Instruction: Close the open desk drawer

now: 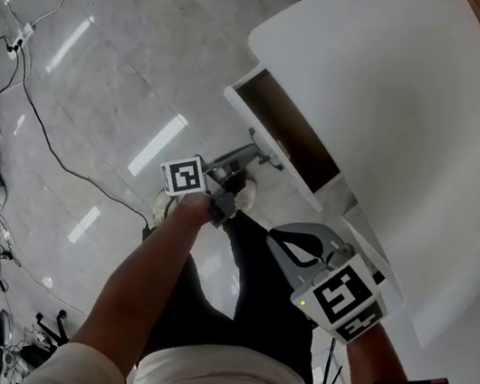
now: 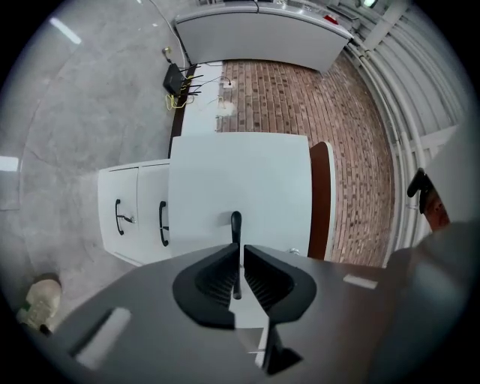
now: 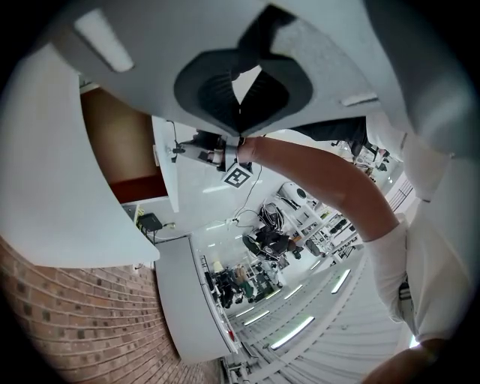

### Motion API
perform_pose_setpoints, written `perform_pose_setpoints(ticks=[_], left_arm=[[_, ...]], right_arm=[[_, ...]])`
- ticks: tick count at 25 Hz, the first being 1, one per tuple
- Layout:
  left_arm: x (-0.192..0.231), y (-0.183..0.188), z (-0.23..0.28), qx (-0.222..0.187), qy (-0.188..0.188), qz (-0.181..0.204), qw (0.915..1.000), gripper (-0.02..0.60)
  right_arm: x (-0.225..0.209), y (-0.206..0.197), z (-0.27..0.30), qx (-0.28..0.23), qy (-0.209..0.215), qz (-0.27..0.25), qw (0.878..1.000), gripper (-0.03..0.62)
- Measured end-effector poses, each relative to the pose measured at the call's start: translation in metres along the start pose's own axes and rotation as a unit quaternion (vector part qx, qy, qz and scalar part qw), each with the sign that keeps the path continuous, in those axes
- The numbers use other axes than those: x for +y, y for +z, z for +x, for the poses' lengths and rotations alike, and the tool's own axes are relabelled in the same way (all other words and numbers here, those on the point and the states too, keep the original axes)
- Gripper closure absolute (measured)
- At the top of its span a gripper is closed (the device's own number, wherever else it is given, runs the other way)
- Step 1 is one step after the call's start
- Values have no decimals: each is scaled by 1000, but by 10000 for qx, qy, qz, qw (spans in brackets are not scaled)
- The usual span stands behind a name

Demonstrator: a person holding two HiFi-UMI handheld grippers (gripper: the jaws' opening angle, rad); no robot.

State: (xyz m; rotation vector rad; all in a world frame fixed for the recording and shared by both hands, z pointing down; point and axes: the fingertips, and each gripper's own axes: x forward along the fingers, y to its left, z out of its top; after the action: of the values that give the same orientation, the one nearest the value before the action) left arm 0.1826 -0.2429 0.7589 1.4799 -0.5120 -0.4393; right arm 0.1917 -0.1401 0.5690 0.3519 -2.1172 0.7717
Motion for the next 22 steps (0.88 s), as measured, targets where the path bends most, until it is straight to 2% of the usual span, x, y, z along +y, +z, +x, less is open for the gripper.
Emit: perform_pose_setpoints(ticks=[1, 3, 4, 7, 10, 14, 18, 22], left_arm=[[1, 0, -2, 17, 73, 4, 10000, 545], [13, 0, 0, 68, 292, 91, 9995, 466], [17, 0, 4, 83, 291, 105, 9995, 466], [18, -1, 16, 152, 173, 95, 9997, 491], [18, 1, 26, 123, 56, 75, 9999, 551], [25, 1, 36, -91, -50, -301, 9995, 557], [22, 1, 36, -230, -96, -344, 9991, 557], [21, 2, 46, -196, -75, -34, 9998, 558]], right_arm=[[1, 0, 0, 1, 27, -2, 10000, 591], [-3, -2, 2, -4, 95, -8, 10000, 591], [-7, -3, 3, -7, 126, -12, 9999, 591], [-11, -6, 4, -8, 174, -17, 9998, 591], [-18, -11, 6, 9, 189, -12, 9998, 591], [-31, -16, 8, -47, 241, -38, 9997, 591], [-30, -15, 8, -75, 231, -43, 9997, 591], [-28, -19, 6, -63, 240, -21, 9997, 591]])
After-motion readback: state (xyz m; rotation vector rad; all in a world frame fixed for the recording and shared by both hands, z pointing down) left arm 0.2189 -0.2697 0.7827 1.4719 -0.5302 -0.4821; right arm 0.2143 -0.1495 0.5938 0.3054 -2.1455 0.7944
